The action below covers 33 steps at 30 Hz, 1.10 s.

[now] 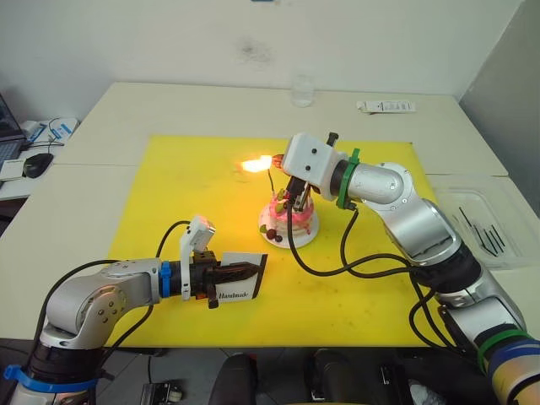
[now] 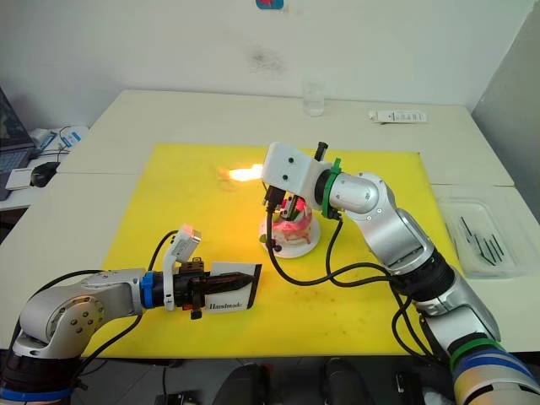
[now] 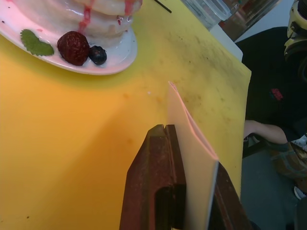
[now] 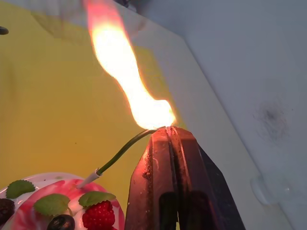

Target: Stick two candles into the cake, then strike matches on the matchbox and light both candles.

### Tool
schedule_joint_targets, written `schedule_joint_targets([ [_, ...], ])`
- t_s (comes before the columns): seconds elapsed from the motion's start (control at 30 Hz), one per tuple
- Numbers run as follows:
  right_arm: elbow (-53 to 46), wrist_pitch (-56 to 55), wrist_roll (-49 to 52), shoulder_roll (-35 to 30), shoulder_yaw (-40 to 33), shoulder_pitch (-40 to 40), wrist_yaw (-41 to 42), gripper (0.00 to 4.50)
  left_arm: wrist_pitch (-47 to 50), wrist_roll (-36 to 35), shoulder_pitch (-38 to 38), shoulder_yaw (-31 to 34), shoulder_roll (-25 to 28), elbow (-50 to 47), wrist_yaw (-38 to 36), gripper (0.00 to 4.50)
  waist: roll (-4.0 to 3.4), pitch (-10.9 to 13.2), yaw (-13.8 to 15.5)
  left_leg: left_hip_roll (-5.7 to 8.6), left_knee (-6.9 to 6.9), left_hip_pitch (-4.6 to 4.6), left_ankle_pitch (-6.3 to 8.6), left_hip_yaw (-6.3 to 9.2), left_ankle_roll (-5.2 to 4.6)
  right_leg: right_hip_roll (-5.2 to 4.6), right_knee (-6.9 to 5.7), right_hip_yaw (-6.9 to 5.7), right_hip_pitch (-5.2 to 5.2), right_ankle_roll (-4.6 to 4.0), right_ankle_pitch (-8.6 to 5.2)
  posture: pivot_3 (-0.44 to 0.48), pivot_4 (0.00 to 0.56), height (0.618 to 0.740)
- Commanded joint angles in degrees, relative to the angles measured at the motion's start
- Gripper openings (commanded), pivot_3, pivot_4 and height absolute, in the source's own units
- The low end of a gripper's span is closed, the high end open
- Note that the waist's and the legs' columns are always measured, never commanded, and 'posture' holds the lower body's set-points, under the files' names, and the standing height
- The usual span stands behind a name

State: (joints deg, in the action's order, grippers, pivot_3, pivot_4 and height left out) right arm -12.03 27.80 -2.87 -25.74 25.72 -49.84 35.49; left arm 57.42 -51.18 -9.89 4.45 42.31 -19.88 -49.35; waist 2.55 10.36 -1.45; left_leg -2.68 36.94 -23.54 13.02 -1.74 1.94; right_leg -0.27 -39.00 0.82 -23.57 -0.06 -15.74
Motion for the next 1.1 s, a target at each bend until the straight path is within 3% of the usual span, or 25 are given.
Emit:
schedule_joint_targets([
  [0.03,-0.31,-2.11,-1.23,0.28,-1.58,-0.42,0.85,0.02,-0.13,-0.87,-1.29,-0.24,-0.85,-1.3,-0.16,0.0,0.0,0.0,0.0,0.0,0.0,0.0,0.0,0.0,0.0,0.0,0.0,0.0,0.0,0.0,0.0,0.0,0.15,0.74],
  [1.1,-3.09,1.11,-3.86,1.56,-3.68,0.49,2.57,0.02,-1.39,1.12,-0.44,0.11,0.52,0.45,-2.46,0.0,0.0,0.0,-0.05,-0.02,0.0,0.0,0.0,0.01,0.0,0.01,-0.01,-0.01,0.0,-0.01,0.0,0.0,0.15,0.74],
])
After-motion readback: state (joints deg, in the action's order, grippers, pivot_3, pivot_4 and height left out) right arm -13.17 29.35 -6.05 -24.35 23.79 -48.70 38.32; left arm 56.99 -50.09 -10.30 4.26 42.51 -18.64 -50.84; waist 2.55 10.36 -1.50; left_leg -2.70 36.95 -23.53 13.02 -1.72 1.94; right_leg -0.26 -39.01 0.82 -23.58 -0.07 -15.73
